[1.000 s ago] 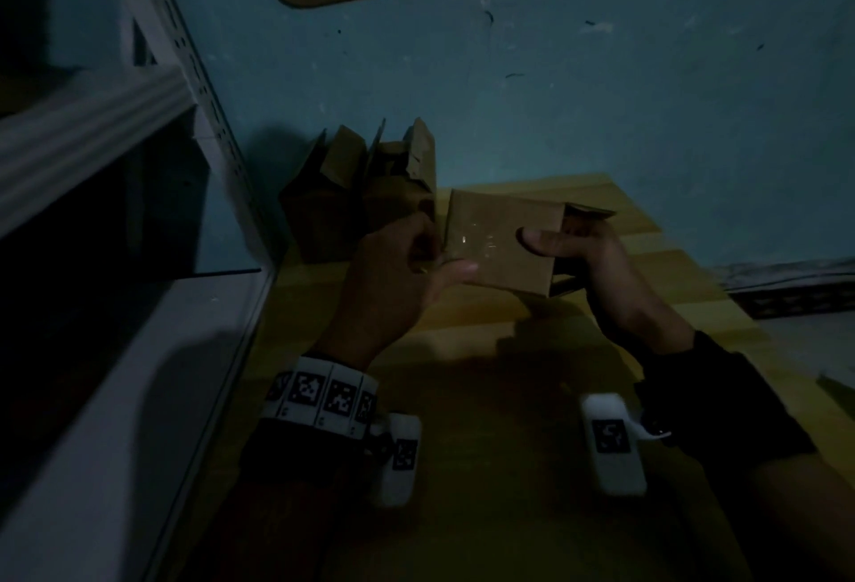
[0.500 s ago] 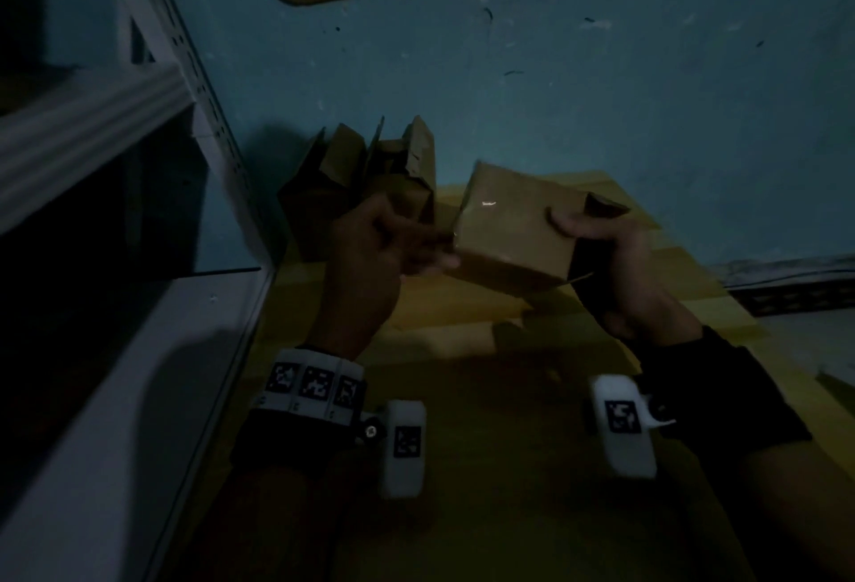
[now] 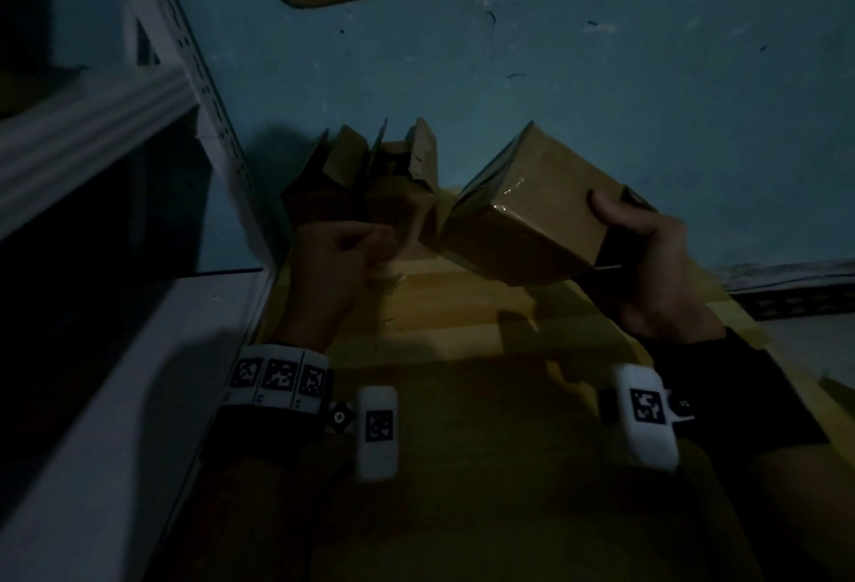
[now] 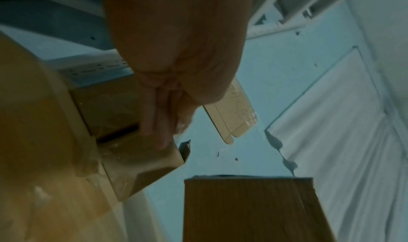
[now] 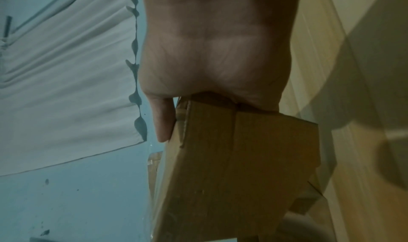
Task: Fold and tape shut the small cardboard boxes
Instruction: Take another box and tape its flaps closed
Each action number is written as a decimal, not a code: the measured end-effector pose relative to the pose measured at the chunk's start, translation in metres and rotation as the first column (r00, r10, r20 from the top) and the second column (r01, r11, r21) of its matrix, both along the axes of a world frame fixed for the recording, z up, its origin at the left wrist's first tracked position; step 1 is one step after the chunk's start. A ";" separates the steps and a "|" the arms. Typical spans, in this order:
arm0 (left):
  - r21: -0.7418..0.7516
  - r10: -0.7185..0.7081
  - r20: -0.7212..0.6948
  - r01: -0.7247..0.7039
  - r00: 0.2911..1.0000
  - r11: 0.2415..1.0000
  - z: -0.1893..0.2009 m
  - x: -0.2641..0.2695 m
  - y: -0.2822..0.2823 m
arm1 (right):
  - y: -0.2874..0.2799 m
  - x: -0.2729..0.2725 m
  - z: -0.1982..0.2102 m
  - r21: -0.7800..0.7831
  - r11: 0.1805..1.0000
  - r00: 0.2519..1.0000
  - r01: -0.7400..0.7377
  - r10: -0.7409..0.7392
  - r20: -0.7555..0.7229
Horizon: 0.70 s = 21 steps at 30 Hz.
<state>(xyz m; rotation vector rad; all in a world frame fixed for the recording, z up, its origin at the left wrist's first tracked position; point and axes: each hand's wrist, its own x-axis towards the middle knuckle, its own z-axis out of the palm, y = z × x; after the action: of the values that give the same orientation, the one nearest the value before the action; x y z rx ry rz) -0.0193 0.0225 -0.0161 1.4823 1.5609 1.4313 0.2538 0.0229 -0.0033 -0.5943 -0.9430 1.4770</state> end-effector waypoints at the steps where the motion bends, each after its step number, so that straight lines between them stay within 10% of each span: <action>1: -0.048 -0.010 0.013 0.010 1.000 0.999 0.001 0.000 0.000 | 0.000 0.001 0.000 -0.001 1.000 1.000 0.004 -0.004 0.001; 11: -0.285 -0.164 -0.591 -0.014 0.790 0.958 -0.028 -0.010 0.004 | 0.001 -0.004 -0.003 -0.009 1.000 1.000 -0.003 0.003 0.013; 21: -0.367 -0.098 -0.544 -0.131 0.834 0.921 -0.030 -0.015 0.007 | 0.003 -0.007 -0.007 -0.007 1.000 0.997 -0.002 0.002 0.072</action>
<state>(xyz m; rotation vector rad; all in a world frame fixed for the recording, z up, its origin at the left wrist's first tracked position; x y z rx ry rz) -0.0338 0.0295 -0.0459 1.7104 2.0567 0.6353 0.2466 0.0255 -0.0100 -0.6559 -0.9950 1.4696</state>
